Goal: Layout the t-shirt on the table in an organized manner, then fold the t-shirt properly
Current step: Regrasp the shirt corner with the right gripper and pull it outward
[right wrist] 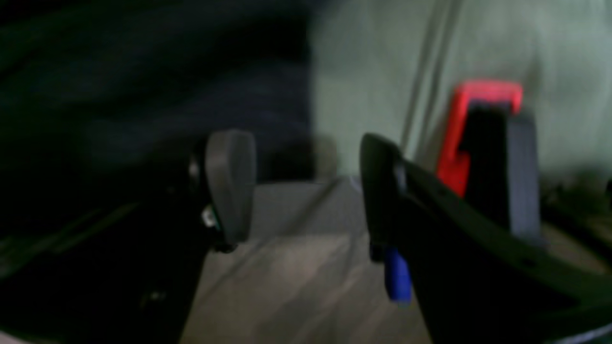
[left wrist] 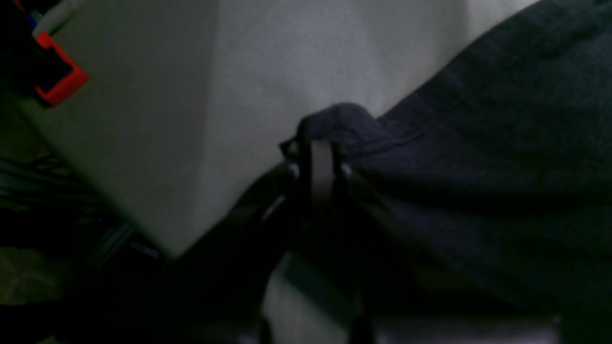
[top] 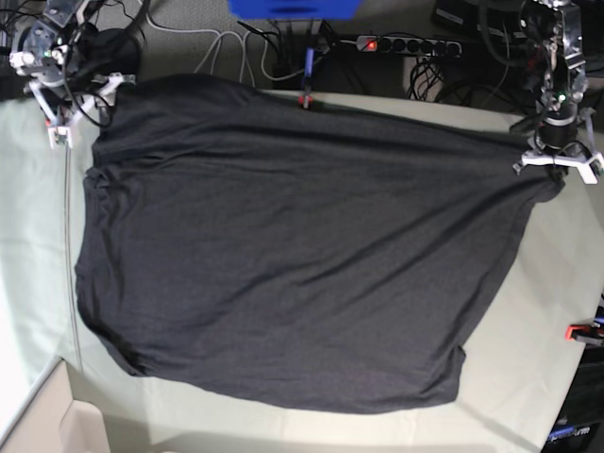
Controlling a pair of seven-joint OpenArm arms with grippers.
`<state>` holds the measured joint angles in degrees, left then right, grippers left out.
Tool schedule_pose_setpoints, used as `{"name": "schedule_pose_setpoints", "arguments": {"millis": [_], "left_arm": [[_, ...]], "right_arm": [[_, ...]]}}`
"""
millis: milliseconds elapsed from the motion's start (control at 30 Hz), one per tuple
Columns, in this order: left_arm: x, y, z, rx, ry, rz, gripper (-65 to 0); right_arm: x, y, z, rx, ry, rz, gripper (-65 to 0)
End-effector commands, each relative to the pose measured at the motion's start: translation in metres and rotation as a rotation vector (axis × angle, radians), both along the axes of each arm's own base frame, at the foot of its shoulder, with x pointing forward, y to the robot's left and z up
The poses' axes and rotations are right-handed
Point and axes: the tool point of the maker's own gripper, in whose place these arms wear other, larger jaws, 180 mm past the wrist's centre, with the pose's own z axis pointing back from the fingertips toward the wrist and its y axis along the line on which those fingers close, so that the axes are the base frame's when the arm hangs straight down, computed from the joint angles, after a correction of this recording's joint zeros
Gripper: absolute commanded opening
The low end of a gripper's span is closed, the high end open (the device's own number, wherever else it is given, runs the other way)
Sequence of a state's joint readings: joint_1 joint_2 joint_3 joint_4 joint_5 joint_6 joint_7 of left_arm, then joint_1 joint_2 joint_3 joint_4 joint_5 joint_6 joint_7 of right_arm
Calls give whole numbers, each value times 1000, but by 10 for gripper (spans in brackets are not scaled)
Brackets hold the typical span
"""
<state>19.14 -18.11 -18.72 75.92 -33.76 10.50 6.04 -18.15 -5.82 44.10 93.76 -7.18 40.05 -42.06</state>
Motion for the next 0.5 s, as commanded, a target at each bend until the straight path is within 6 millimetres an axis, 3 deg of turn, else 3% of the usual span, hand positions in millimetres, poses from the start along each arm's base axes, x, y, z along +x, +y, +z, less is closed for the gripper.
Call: {"name": "schedule_pose_setpoints", "arguments": {"millis": [0,200,467], "left_arm": [[8,10,15,43,-40,1,-650],[8,10,15,43,-40,1,-650],[7,10,15,43,-39,2,-650]], "right_arm": [[12,-9,8,-20,-41,2,-327],[10,-17,-4,-3,-9,0,-327],[1,-6,-12,26,15,-9,-327]]}}
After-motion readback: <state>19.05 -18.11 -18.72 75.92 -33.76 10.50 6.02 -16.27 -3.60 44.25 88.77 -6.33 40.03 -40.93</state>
